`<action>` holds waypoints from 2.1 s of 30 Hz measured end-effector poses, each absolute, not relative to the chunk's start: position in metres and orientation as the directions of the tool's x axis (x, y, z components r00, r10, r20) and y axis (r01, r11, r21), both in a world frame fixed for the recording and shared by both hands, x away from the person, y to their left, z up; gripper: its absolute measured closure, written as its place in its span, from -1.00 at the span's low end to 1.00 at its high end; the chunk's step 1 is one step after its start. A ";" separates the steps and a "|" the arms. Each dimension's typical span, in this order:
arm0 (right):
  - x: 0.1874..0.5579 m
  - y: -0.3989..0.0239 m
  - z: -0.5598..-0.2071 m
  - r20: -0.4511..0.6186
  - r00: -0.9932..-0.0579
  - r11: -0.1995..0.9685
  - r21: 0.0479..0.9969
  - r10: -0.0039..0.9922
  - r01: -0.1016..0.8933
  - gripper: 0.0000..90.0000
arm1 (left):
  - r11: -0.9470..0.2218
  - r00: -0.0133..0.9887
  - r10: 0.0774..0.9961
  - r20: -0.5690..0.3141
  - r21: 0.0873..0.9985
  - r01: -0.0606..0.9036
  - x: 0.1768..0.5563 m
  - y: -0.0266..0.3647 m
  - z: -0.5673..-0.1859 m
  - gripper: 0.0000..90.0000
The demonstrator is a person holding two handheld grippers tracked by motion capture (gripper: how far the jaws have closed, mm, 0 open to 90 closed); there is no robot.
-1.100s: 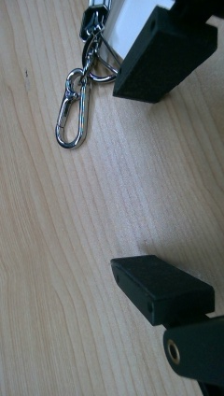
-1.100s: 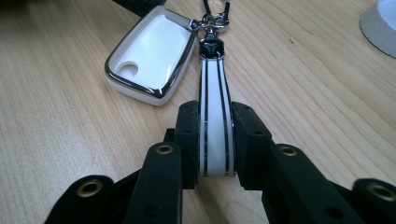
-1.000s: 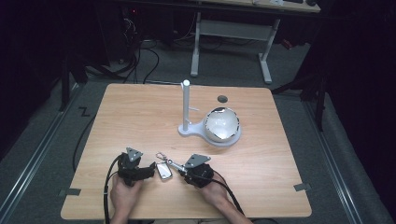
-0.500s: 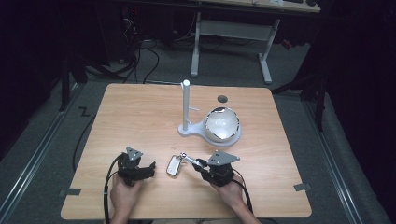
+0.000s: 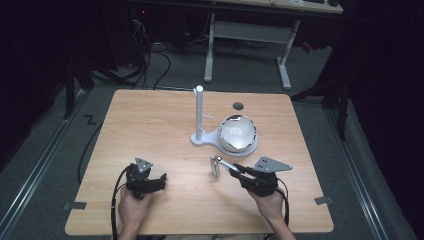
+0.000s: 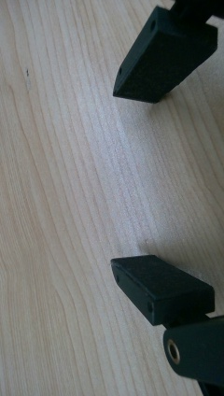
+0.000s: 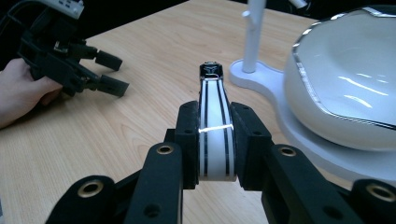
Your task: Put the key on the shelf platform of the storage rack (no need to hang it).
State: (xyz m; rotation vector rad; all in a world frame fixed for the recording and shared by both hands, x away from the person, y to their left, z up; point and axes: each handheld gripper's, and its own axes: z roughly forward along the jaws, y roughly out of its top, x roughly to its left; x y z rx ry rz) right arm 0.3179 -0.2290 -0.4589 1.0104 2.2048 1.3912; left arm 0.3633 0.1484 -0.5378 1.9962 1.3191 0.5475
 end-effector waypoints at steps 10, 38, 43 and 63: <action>0.308 -0.265 -0.443 0.084 -0.649 0.219 0.902 0.756 0.371 0.66 | -0.262 0.401 0.916 -0.019 0.729 0.633 0.363 0.148 -0.538 -0.65; 0.340 -0.313 -0.396 0.090 -0.547 0.136 0.924 0.833 0.359 0.66 | -0.262 0.401 0.916 -0.019 0.729 0.633 0.363 0.148 -0.538 -0.65; 0.350 -0.312 -0.394 0.096 -0.543 0.128 0.925 0.834 0.359 0.66 | -0.262 0.401 0.916 -0.019 0.729 0.633 0.363 0.148 -0.538 -0.65; 0.388 -0.290 -0.417 0.093 -0.545 0.187 0.881 0.833 0.435 0.66 | -0.260 0.399 0.917 -0.019 0.729 0.633 0.363 0.148 -0.538 -0.65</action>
